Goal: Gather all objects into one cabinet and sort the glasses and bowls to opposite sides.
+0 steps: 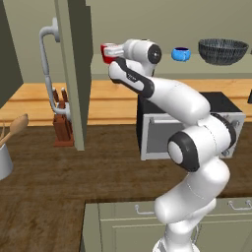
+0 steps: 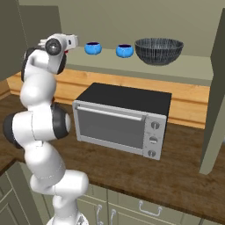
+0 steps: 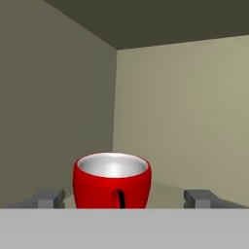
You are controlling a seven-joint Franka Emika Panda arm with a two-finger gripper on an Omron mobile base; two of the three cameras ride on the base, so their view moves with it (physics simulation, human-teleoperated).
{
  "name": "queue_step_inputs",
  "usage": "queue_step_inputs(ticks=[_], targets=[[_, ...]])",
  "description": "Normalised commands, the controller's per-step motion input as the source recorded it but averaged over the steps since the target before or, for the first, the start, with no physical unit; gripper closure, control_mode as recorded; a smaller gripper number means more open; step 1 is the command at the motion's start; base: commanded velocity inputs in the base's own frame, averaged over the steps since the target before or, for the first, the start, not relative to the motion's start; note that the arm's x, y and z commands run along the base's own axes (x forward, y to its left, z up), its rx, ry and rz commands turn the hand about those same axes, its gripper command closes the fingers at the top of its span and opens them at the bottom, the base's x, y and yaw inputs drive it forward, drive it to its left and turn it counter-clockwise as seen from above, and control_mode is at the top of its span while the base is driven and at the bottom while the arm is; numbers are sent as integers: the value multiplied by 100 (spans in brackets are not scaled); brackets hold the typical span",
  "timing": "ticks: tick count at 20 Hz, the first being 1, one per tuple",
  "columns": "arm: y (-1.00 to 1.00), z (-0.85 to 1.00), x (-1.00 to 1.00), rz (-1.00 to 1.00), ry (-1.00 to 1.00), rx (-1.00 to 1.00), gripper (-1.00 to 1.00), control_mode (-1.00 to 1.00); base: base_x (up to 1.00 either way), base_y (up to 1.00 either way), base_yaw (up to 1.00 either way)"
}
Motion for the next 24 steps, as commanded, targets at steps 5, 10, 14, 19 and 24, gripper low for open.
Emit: queue_step_inputs(ticks=[5, 10, 14, 19, 24], targets=[[-34, 23, -61, 0, 0, 3, -100, -100, 0, 0, 0], [-27, 4, -88, 0, 0, 0, -100, -100, 0, 0, 0], [-17, 1, -100, 0, 0, 0, -100, -100, 0, 0, 0], [-16, 16, -96, -8, 16, 0, -100, -100, 0, 0, 0], [0, 8, -89, -9, 36, -1, -100, -100, 0, 0, 0]])
